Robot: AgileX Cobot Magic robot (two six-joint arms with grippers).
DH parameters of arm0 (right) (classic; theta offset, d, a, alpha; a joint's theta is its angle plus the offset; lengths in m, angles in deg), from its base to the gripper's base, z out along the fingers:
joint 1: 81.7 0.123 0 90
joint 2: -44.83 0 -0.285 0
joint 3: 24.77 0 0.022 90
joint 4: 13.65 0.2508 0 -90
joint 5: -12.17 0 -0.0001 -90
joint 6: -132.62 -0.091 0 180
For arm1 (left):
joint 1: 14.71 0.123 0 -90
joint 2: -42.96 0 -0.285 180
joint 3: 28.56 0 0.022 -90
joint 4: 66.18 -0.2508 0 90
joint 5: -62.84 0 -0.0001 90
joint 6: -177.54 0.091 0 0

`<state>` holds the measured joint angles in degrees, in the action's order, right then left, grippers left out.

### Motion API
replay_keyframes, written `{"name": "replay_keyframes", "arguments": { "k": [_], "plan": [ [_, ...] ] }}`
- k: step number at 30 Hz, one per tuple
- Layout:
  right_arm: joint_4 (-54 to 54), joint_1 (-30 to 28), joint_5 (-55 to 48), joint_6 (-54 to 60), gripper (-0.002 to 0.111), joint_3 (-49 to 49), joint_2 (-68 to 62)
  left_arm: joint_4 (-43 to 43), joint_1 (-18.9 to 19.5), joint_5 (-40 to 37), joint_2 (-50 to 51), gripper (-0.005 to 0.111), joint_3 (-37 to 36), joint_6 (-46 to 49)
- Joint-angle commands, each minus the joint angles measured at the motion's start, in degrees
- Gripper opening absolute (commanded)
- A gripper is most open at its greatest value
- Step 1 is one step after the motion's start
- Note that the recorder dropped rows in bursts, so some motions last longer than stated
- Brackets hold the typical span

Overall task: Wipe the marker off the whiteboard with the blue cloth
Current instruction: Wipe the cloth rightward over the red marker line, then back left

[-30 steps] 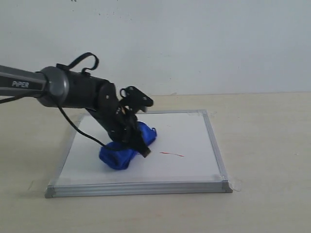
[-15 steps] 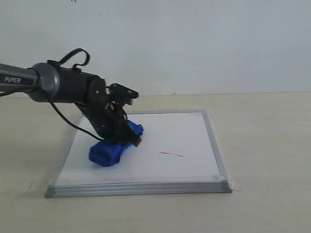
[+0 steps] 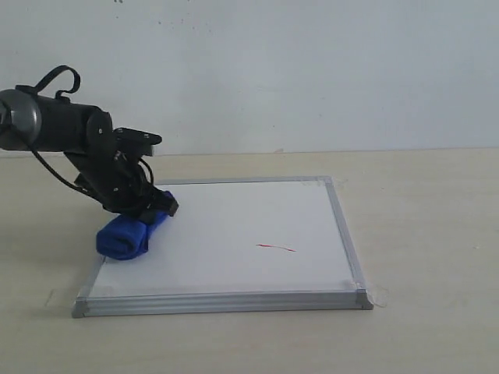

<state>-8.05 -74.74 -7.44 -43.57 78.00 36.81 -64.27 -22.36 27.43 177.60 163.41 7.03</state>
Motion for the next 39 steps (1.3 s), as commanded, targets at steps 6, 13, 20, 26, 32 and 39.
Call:
{"name": "replay_keyframes", "arguments": {
  "k": [6,13,20,26,32,39],
  "plan": [
    [0.0,-0.1,0.5,0.0,0.0,0.0,0.2,14.6,-12.3,0.2,1.5,0.004,0.9,10.6],
    [0.0,-0.1,0.5,0.0,0.0,0.0,0.2,5.9,-8.9,1.5,1.5,0.004,1.3,2.3],
    [0.0,-0.1,0.5,0.0,0.0,0.0,0.2,-1.9,0.1,-5.6,2.0,0.004,1.3,-6.4],
    [0.0,-0.1,0.5,0.0,0.0,0.0,0.2,2.4,-4.0,-7.7,2.1,0.004,-1.0,-0.5],
    [0.0,-0.1,0.5,0.0,0.0,0.0,0.2,5.2,-9.6,1.1,1.9,0.004,1.5,2.1],
    [0.0,-0.1,0.5,0.0,0.0,0.0,0.2,4.9,-4.5,2.4,1.9,0.004,7.1,-0.3]
  ]
}}
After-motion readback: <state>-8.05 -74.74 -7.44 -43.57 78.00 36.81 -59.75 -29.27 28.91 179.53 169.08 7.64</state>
